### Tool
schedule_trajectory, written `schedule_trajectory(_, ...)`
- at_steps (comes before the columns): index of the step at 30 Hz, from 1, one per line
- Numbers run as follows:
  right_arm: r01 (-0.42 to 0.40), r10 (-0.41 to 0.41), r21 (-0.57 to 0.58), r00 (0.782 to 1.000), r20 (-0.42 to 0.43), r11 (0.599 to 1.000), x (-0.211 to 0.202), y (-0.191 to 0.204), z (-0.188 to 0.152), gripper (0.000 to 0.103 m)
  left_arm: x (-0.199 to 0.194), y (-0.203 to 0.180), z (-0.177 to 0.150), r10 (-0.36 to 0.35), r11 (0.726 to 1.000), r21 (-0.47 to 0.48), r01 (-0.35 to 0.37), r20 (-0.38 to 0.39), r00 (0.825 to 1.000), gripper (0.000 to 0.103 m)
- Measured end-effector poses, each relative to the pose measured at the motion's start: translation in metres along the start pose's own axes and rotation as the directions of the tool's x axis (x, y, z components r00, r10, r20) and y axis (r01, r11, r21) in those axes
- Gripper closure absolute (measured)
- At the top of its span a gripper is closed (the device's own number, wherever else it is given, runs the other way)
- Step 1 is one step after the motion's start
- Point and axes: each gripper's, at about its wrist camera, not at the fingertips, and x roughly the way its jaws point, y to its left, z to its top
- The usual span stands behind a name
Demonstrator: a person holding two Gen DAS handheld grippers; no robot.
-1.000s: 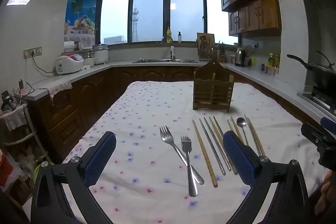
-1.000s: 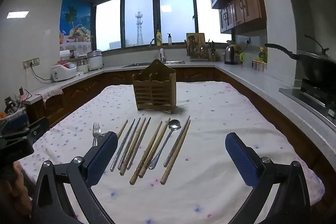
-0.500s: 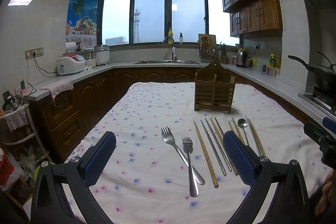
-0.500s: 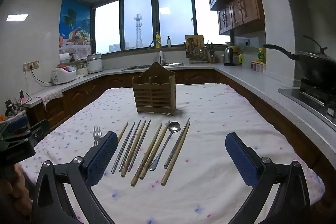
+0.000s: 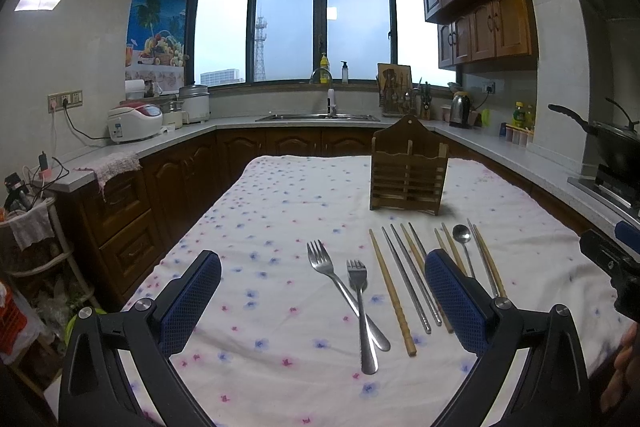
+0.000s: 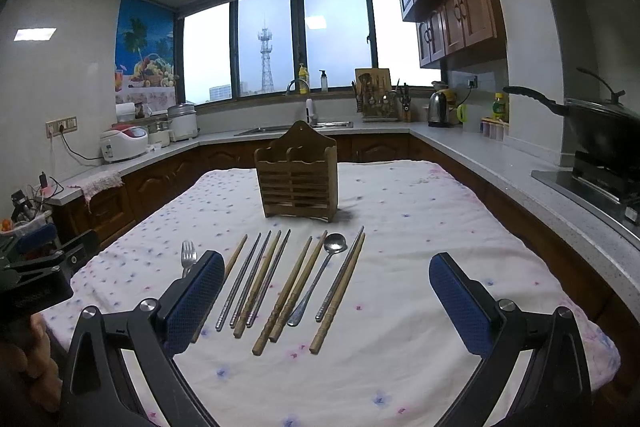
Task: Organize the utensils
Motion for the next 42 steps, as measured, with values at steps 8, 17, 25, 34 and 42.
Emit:
schedule_trajectory(8,-0.002,0.002,-0.001,1.000,0.001,1.000,0.000,0.001,-0.001,0.000,0.000,0.000,0.000,-0.002,1.000,0.000,0.002,0.001,1.000,0.001)
schedule_trajectory(17,-0.003,0.003,-0.002,1.000,0.001,1.000,0.000,0.002,-0.001,0.000,0.000,0.000,0.001,-0.002,1.000,0.000,0.002,-0.001,1.000,0.001)
schedule_trajectory(25,-0.004,0.004,-0.002,1.000,0.002,1.000,0.000,0.002,-0.001,0.000,0.002,0.000,0.001,-0.005,1.000,0.002,0.005,-0.006,1.000,0.001)
schedule_trajectory(34,-0.007,0.007,0.011,1.000,-0.012,1.000,0.003,0.003,-0.002,0.000,0.009,0.000,0.001,-0.008,1.000,0.000,0.008,-0.025,1.000,0.001)
schedule_trajectory(42,0.015,-0.013,0.030,0.997,-0.078,0.999,0.025,-0.004,0.001,0.000,0.038,0.002,0.014,-0.021,1.000,-0.019,0.019,-0.112,0.993,0.001)
